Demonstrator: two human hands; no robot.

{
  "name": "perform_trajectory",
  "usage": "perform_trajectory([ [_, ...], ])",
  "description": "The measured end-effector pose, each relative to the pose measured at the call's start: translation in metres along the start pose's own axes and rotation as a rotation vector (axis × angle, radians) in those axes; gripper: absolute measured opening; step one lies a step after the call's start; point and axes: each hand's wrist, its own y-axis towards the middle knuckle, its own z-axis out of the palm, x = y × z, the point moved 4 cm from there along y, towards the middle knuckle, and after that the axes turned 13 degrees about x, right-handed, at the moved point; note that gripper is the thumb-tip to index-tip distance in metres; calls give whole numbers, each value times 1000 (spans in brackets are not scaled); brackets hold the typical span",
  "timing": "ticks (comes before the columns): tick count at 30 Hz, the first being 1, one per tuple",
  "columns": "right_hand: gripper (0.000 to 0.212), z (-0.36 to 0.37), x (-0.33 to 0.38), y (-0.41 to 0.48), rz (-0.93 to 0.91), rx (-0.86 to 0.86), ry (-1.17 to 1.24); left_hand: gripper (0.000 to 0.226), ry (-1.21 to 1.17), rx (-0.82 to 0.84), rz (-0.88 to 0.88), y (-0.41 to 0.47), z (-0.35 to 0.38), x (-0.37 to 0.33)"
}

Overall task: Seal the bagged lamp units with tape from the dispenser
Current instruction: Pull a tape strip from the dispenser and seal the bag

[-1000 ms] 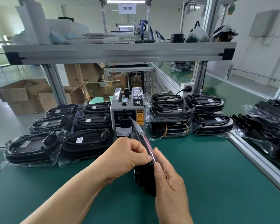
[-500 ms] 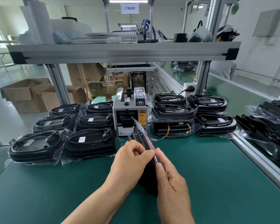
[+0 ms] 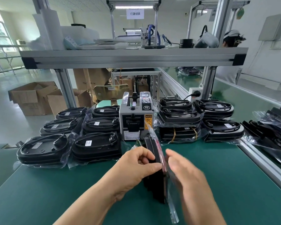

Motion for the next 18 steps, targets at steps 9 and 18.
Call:
perform_trajectory([
  [9,26,-3,31,88,203,65,-488,32,78,32,-40,7,9,-7],
  [18,29,-1,16,90,174,7,-607,17,-247,-274,-136,59,-56,1],
])
